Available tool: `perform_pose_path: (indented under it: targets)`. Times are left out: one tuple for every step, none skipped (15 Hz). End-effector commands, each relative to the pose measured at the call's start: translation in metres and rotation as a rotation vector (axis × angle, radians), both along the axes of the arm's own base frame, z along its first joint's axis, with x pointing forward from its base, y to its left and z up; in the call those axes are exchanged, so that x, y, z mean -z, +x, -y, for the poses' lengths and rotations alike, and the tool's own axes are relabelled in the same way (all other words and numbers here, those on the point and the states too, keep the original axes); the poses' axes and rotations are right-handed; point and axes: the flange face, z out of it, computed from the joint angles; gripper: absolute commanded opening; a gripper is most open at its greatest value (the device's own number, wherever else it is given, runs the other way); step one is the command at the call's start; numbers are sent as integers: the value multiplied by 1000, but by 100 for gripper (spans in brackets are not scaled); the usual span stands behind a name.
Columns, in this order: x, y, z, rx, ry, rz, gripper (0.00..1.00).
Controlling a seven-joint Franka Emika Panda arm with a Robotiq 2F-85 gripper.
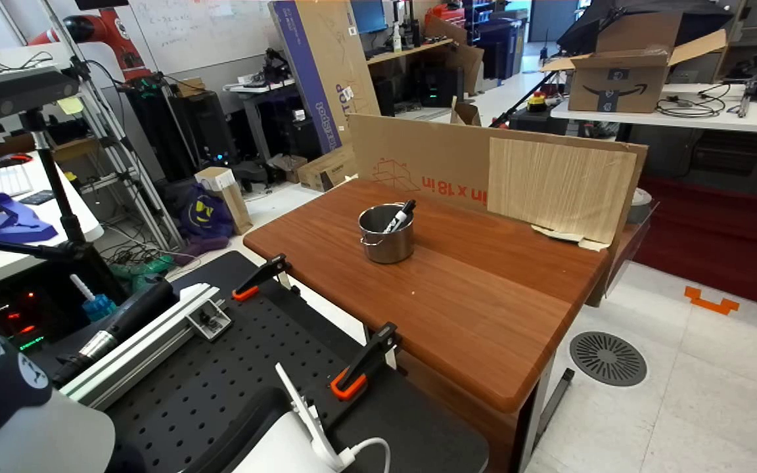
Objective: Put the black marker on the table
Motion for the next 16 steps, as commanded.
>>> perform_pose_path:
  targets:
    - [-1, 0, 0, 0, 0, -1, 100]
    - [-1, 0, 0, 0, 0, -1, 100]
    - [-1, 0, 0, 0, 0, -1, 100]
    - [-1, 0, 0, 0, 0, -1, 100]
    - [-1, 0, 0, 0, 0, -1, 100]
    - [-1, 0, 0, 0, 0, -1, 100]
    - [-1, 0, 0, 0, 0, -1, 100]
    - [-1, 0, 0, 0, 0, -1, 100]
    - [-1, 0, 0, 0, 0, -1, 100]
    - [-1, 0, 0, 0, 0, -1, 100]
    - [-1, 0, 0, 0, 0, -1, 100]
    - [1, 2, 0, 8, 6, 21, 100]
    - [3, 5, -1, 20, 12, 38, 100]
    - [4, 8, -1, 23, 16, 44, 100]
    - [6, 15, -1, 37, 21, 55, 100]
    - [8, 21, -1, 48, 24, 62, 100]
